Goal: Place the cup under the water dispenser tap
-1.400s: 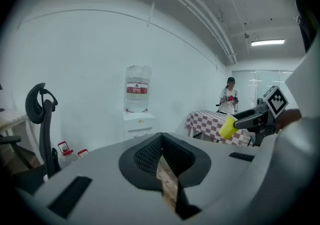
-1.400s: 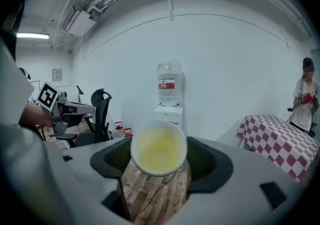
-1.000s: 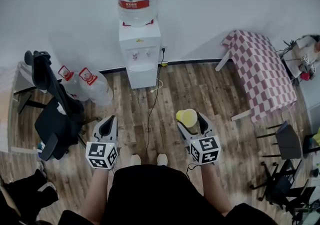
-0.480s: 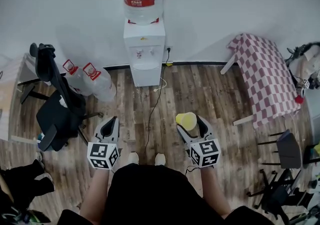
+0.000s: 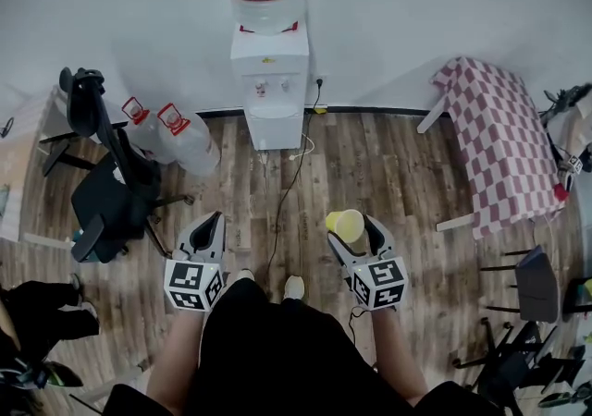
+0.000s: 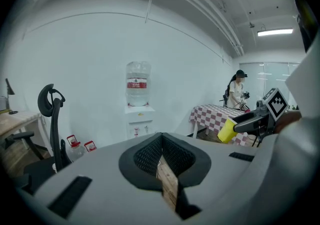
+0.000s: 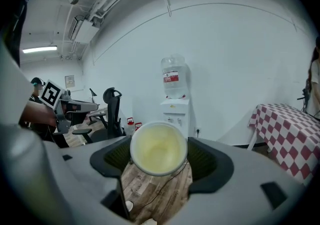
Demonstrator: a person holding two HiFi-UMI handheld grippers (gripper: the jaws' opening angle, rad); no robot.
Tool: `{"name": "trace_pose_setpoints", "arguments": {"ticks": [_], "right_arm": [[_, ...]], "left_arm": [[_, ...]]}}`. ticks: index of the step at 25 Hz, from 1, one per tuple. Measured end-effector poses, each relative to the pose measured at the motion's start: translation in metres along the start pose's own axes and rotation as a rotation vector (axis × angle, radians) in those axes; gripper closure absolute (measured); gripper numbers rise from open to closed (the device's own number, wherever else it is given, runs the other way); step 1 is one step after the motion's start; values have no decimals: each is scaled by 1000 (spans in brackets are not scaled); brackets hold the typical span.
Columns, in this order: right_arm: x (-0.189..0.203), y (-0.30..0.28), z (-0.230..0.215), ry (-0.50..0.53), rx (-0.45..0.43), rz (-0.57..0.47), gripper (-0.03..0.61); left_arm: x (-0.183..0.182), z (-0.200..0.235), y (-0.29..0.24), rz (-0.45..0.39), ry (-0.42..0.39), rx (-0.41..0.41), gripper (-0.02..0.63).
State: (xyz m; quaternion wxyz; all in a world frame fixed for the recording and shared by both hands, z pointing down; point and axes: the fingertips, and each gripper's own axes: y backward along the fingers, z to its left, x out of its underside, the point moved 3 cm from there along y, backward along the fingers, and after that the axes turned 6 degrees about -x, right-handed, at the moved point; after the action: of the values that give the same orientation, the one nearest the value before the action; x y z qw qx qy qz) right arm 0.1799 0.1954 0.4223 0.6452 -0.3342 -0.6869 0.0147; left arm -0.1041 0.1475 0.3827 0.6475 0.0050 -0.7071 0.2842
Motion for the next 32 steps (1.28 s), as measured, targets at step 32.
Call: {"name": "trace_pose_setpoints", "arguments": {"ticks": [32], "right_arm": [[-70,-127,-3,8,21,14,219]], "left_arm": [[-27,90,-114,2,23,93,600]]}}
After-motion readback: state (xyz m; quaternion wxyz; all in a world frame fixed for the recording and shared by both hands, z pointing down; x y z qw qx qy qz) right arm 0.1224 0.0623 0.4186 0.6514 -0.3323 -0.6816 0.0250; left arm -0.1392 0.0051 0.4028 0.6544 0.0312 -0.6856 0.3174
